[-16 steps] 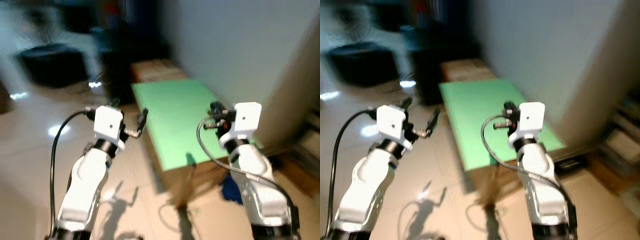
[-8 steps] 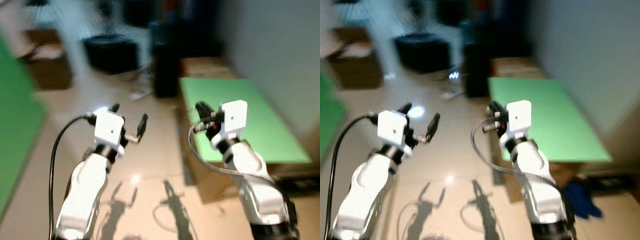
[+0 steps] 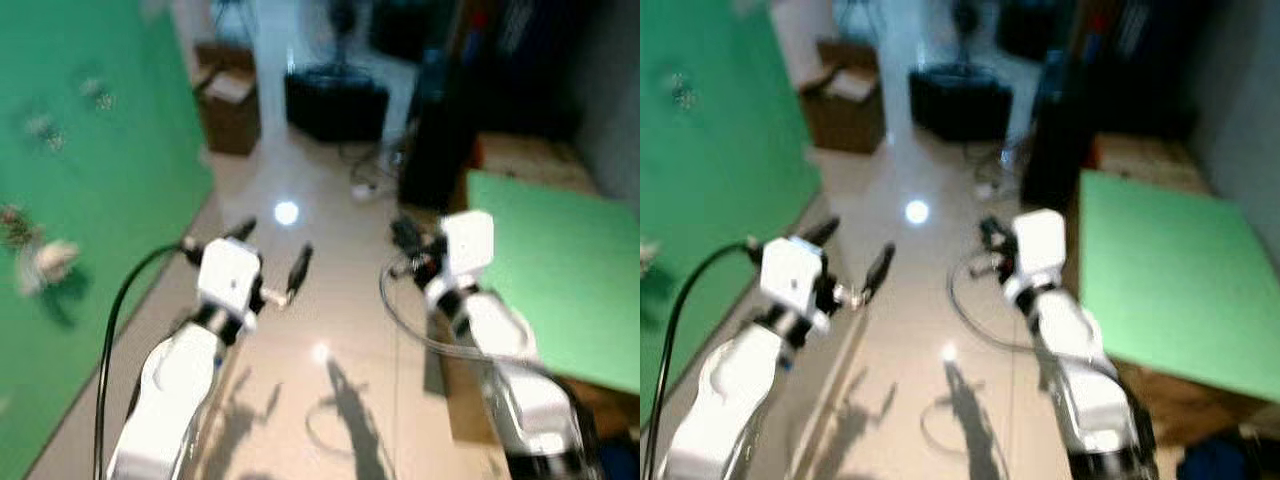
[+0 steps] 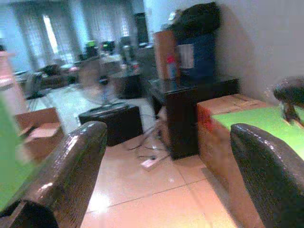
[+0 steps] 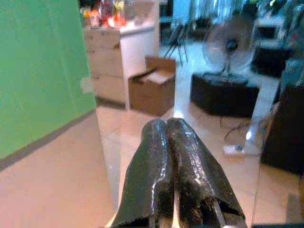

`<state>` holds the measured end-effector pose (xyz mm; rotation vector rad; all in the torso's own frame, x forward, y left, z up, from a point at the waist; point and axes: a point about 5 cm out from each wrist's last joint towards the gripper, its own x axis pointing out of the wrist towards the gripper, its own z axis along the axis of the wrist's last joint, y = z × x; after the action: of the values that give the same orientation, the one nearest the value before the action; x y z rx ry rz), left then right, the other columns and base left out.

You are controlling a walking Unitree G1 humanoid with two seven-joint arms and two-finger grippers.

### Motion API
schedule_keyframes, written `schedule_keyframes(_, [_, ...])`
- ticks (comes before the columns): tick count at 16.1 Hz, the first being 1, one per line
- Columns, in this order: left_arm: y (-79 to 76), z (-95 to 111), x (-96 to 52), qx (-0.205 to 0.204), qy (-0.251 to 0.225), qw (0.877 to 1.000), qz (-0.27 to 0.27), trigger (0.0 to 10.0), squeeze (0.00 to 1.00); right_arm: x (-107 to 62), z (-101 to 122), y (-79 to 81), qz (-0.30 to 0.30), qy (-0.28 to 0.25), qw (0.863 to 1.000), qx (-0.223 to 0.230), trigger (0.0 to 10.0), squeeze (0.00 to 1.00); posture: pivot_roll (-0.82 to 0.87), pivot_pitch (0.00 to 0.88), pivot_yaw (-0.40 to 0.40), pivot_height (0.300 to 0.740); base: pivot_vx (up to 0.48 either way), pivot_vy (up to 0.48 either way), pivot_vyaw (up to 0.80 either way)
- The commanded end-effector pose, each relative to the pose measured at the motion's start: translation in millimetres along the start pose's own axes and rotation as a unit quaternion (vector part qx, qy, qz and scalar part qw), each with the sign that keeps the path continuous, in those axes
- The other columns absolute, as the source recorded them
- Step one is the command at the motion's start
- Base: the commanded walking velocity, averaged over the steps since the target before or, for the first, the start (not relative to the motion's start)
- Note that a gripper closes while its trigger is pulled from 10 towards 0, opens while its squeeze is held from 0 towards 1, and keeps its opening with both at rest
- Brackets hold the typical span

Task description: Hang keys on a hook

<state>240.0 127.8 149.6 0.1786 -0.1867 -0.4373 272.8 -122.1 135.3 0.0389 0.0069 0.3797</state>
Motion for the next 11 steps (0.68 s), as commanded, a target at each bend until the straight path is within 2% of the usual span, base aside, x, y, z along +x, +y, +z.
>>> schedule_keyframes(1, [1.3,0.1,-2.3,0.005,0.002,1.000,0.002,10.0,0.00,-1.4,-2.0,5.3,0.006,-0.002,1.000,-0.001,10.0,0.00,0.02,0.000,-0.004,0.740,0.000,-0.450,0.80])
schedule_keyframes(7, [2.6,-2.2,3.2,0.002,0.007,1.000,0.009,10.0,0.00,-6.1,-5.1,0.6,-0.013,0.001,1.000,-0.003,10.0,0.00,0.00,0.000,0.007,0.740,0.000,-0.480,0.80])
schedule_keyframes(11, [13.6,-8.0,3.0,0.024,0.032,0.998,0.054,10.0,0.00,-2.1,-2.8,0.5,-0.011,-0.002,1.000,-0.009,10.0,0.00,0.00,0.000,0.004,0.740,0.000,-0.420,0.80])
